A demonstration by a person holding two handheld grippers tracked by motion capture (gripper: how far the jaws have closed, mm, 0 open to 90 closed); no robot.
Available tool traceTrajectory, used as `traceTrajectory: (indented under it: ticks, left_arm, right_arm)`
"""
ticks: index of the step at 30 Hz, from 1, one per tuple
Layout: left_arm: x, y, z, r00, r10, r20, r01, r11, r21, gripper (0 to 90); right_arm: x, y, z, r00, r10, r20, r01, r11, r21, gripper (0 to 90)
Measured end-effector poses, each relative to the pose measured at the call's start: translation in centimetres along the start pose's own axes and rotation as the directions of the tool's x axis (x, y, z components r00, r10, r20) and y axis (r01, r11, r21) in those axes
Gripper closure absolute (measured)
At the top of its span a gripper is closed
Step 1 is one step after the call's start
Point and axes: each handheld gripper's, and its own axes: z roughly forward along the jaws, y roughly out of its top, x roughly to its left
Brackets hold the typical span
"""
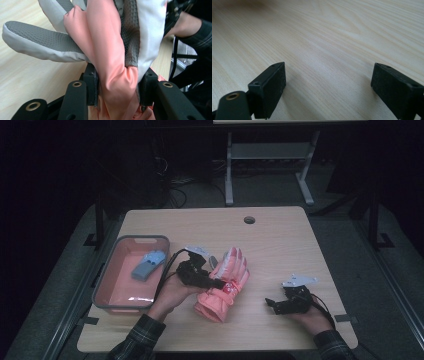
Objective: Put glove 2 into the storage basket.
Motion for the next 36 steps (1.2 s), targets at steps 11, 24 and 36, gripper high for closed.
traceTrajectory:
  ticks: [11, 24, 36]
  left_arm:
    - [0.6, 0.5, -5.0, 0.9987, -0.023, -0.045, 0.021, 0.9984, -0.054, 59.3]
    - [2.0, 0.5, -11.4, 0.9882, -0.064, -0.139, 0.050, 0.9934, -0.103, 59.2]
    - [4.4, -1.9, -17.0, 0.9641, -0.145, -0.222, 0.111, 0.9807, -0.162, 59.1]
  right_arm:
    - [0.0, 0.0, 0.0, 1.0000, 0.000, 0.002, 0.000, 1.000, -0.002, 12.0]
    - [0.0, 0.0, 0.0, 1.0000, 0.000, 0.001, 0.000, 1.000, -0.001, 11.6]
    - [0.0, 0.0, 0.0, 1.0000, -0.003, 0.001, 0.003, 1.000, 0.002, 11.5]
